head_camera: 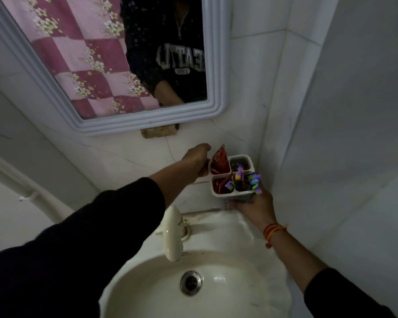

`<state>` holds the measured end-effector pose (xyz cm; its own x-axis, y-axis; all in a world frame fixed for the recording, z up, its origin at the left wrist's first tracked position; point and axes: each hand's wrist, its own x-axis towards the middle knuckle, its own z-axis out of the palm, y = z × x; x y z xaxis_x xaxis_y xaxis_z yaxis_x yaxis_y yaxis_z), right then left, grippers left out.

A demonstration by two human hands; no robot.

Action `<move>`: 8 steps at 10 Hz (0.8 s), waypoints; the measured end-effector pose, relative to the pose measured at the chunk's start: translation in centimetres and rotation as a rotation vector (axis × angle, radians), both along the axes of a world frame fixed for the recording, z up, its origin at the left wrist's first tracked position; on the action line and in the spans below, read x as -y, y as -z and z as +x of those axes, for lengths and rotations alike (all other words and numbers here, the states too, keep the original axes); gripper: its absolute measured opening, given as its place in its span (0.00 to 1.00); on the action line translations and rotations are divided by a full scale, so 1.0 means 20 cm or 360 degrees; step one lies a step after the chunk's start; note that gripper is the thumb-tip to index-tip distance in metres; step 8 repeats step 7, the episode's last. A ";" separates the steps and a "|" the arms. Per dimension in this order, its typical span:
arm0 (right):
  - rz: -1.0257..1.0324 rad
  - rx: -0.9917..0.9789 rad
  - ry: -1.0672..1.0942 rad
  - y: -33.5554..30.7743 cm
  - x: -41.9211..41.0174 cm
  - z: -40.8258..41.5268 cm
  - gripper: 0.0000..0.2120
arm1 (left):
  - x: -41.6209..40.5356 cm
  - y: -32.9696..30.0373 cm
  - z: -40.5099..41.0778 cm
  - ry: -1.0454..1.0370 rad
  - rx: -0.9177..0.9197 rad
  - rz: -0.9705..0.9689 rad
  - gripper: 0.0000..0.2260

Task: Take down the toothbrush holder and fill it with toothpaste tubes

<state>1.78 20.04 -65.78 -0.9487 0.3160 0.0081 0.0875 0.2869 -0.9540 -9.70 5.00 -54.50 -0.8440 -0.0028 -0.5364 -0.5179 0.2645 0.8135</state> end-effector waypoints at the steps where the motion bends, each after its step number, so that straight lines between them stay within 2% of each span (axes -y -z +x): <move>1: 0.0053 0.0121 0.0022 0.01 -0.06 -0.06 0.33 | -0.05 0.05 -0.03 -0.0177 0.0047 0.0229 0.09; 4: -0.0032 0.0212 0.0090 0.02 -0.05 -0.09 0.31 | -0.04 0.07 0.01 -0.0239 0.0001 0.0381 0.07; 5: 0.0008 0.0262 0.0234 0.00 0.00 -0.01 0.34 | 0.04 0.06 0.05 -0.0159 -0.0068 0.0193 0.07; 6: -0.0016 0.0326 0.0336 -0.04 0.10 0.14 0.29 | 0.15 0.03 0.11 0.0033 -0.0172 -0.0013 0.10; 7: -0.0057 0.0332 0.0295 -0.16 0.22 0.25 0.21 | 0.31 -0.08 0.22 0.0166 -0.0390 -0.0213 0.11; 8: -0.0057 0.0332 0.0295 -0.16 0.22 0.25 0.21 | 0.31 -0.08 0.22 0.0166 -0.0390 -0.0213 0.11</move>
